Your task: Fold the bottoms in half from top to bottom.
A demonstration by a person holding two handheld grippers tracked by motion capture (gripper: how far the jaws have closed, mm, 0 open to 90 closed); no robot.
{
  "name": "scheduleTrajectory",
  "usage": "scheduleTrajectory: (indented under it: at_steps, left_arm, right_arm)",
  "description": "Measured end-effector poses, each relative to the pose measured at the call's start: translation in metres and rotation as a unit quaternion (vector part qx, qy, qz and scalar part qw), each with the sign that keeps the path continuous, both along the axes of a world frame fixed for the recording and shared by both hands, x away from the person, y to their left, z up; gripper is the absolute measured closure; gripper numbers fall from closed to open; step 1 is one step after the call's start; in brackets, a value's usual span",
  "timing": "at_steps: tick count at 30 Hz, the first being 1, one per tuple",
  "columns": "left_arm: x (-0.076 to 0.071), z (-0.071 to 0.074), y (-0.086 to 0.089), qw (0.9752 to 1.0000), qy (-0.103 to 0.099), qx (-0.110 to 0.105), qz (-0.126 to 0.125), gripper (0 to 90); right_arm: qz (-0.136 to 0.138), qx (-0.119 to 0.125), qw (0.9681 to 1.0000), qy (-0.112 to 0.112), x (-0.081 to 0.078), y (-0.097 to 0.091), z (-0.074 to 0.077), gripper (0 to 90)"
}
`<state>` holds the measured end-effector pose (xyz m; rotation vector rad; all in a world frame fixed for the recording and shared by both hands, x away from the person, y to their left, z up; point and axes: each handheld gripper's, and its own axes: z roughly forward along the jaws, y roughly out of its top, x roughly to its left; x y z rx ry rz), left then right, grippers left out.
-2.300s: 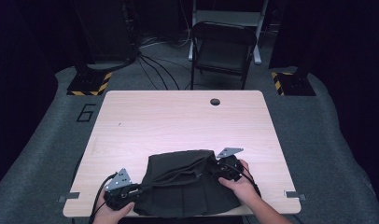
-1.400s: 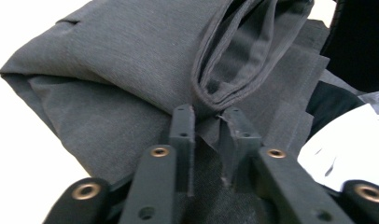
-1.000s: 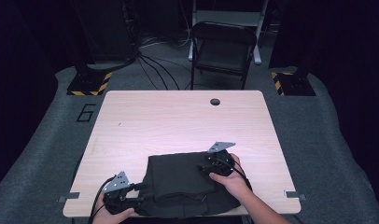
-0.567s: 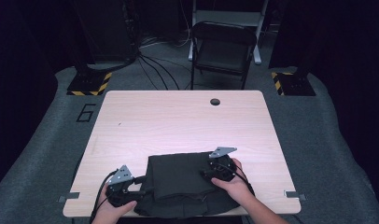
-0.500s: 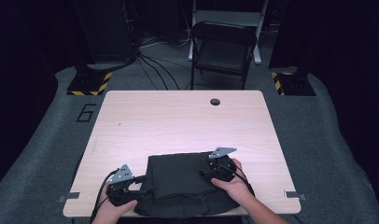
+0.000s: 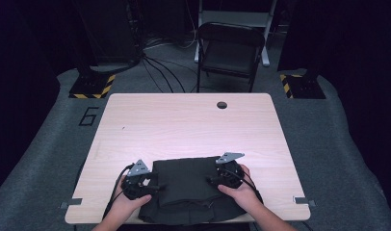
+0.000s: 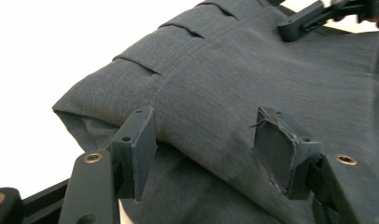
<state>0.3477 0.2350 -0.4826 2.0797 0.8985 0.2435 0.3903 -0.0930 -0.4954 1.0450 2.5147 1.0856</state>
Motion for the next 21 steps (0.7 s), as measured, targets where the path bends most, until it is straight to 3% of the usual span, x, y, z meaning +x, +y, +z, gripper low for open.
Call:
scheduleTrajectory:
  at_steps: [10, 15, 21]
  left_arm:
    - [0.011, -0.016, -0.002, 0.9998, 0.012, 0.007, 0.016, 28.4]
    - [0.014, -0.023, -0.002, 0.9996, 0.018, 0.018, 0.011, 26.2]
    - [0.021, -0.027, -0.004, 0.9993, 0.02, 0.029, 0.01, 25.5]
  right_arm:
    - [-0.019, 0.01, 0.9998, 0.006, 0.001, -0.003, -0.005, 23.9]
    - [-0.035, 0.02, 0.9987, 0.031, 0.003, -0.005, -0.01, 20.6]
    - [-0.028, 0.031, 0.9972, 0.063, 0.011, -0.005, -0.013, 18.9]
